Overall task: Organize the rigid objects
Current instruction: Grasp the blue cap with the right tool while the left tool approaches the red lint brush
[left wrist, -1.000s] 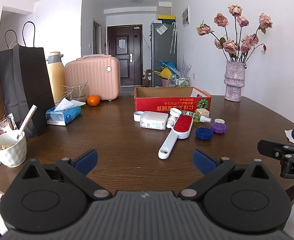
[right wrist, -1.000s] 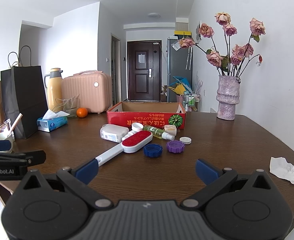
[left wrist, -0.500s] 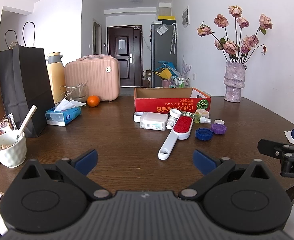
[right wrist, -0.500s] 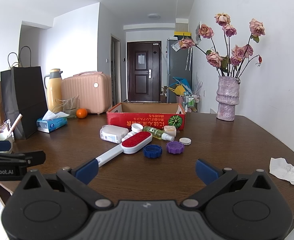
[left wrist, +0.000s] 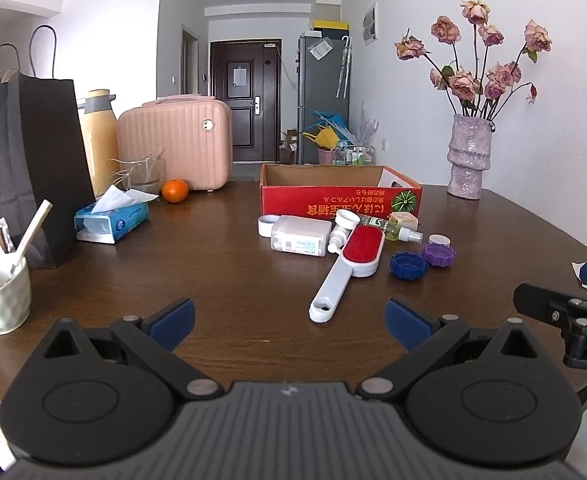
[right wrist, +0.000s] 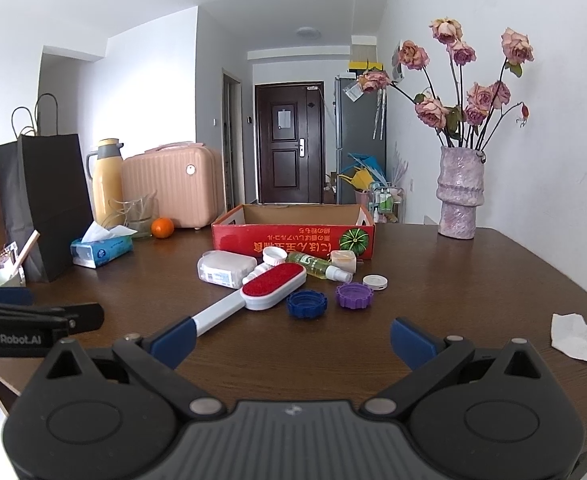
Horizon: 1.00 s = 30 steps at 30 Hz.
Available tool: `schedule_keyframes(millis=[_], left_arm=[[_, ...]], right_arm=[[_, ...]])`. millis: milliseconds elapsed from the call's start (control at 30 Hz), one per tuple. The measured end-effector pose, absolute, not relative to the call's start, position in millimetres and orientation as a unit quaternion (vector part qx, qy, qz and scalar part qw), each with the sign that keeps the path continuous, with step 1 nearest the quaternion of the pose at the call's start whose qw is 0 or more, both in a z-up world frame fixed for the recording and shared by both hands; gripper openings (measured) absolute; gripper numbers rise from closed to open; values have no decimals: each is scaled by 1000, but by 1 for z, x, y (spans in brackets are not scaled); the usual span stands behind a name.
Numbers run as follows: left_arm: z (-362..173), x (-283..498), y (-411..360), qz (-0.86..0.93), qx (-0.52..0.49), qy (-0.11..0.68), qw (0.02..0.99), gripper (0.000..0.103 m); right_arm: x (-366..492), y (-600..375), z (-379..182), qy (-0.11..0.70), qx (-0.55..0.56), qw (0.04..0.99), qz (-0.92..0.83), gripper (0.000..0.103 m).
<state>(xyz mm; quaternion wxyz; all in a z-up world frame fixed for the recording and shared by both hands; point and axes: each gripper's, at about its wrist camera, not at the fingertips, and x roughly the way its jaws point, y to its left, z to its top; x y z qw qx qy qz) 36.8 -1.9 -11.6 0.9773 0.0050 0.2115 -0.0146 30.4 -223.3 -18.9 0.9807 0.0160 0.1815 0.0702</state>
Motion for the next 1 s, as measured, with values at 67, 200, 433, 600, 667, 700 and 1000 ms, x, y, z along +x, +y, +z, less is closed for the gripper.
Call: schedule_keyframes(millis=[67, 200, 433, 600, 667, 700, 1000], left_arm=[[-11, 44, -3, -15, 7, 212, 977, 103], [-11, 59, -5, -17, 7, 216, 976, 103], [-16, 91, -8, -22, 7, 235, 972, 103], [-16, 113, -8, -23, 3, 245, 969, 103], [-16, 122, -9, -25, 3, 248, 968, 103], [-16, 126, -9, -27, 2, 249, 968, 103], [-18, 168, -13, -33, 7, 267, 963, 103]], right_arm=[[36, -225, -19, 182, 19, 981, 71, 103], [48, -227, -21, 183, 22, 980, 70, 103], [75, -228, -25, 189, 21, 979, 69, 103], [96, -231, -28, 197, 23, 978, 63, 103], [104, -233, -28, 197, 26, 978, 59, 103], [109, -234, -28, 198, 29, 978, 60, 103], [155, -236, -33, 216, 33, 974, 62, 103]])
